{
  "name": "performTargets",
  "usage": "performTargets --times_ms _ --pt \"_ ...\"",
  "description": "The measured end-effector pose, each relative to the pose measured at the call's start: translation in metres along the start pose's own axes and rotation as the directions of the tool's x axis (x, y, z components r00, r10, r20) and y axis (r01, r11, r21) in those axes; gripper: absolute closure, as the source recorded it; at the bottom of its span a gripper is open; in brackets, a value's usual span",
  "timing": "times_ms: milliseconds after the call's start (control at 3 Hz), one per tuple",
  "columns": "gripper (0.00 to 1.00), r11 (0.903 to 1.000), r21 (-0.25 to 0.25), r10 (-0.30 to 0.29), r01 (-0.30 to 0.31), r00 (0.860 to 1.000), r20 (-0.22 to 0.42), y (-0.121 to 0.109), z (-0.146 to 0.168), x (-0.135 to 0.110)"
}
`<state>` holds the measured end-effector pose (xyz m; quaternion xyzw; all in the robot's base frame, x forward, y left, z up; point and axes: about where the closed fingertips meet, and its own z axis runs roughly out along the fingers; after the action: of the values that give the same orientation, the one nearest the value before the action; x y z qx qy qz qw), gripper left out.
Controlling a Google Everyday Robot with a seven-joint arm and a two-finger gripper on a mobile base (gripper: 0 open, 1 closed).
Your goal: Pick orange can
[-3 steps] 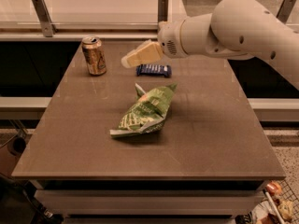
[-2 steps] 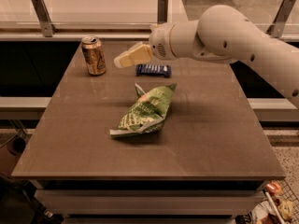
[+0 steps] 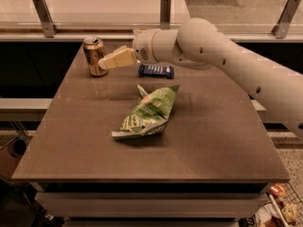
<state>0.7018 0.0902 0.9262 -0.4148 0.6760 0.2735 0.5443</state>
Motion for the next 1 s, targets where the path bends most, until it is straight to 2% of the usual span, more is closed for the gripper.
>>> performTargets --times_ms 333,1000 --pt "0.0 0.999 -0.044 0.007 -0.006 1.0 0.029 0.005 0.029 -0.002" --pt "0.0 0.9952 -0.097 0.021 -0.013 0.997 0.077 0.002 0.066 -0.002"
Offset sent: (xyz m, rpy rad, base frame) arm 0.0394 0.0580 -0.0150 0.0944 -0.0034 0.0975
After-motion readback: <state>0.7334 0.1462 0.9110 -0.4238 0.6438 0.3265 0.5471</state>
